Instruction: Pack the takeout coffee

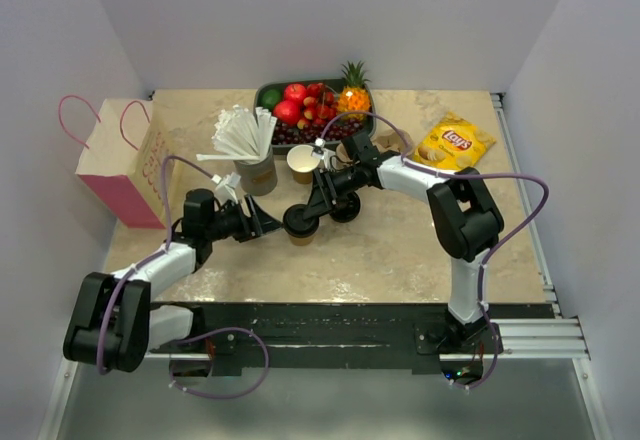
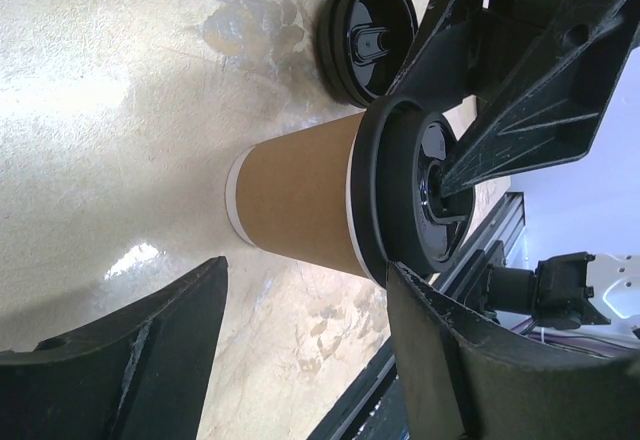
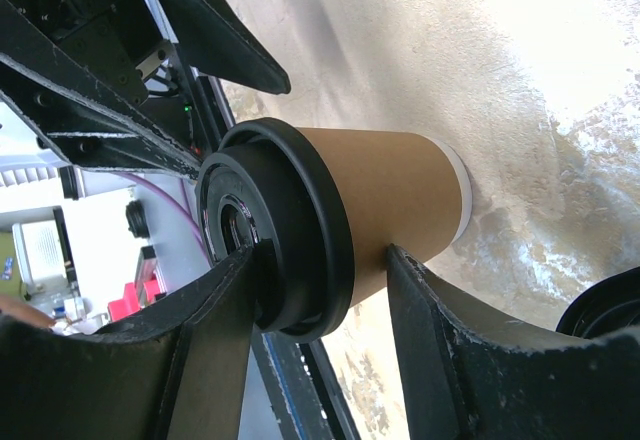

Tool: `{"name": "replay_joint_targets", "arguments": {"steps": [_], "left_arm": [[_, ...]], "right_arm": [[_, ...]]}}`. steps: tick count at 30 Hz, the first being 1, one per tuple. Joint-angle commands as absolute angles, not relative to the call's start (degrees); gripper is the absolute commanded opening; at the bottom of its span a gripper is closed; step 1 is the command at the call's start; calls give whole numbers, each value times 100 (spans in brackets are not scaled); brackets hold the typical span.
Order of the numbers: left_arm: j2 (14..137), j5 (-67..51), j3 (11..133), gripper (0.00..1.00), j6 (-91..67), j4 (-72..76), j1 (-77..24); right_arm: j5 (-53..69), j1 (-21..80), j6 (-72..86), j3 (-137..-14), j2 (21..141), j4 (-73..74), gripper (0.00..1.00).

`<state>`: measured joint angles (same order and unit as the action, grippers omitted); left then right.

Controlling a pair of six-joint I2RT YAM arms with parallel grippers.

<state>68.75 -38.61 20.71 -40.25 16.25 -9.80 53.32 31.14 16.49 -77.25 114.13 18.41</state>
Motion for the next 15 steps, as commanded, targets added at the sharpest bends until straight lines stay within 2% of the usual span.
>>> {"name": "replay_joint_targets", "arguments": {"steps": [1,11,15], "left_arm": [[6987,-3999,2057,69,-4184,2003,-949],[7242,-3920,2180,70,-4184,1952,-941],[7444,-3130,2478,67,-4052,1004,-923]], "right_arm": [[5080,3199,1591,-7690,11593,1969,54],[4966,3199,1564,-7725,11575,2021,54],[4650,3208,1564,-7769,11558,2153,55]]}}
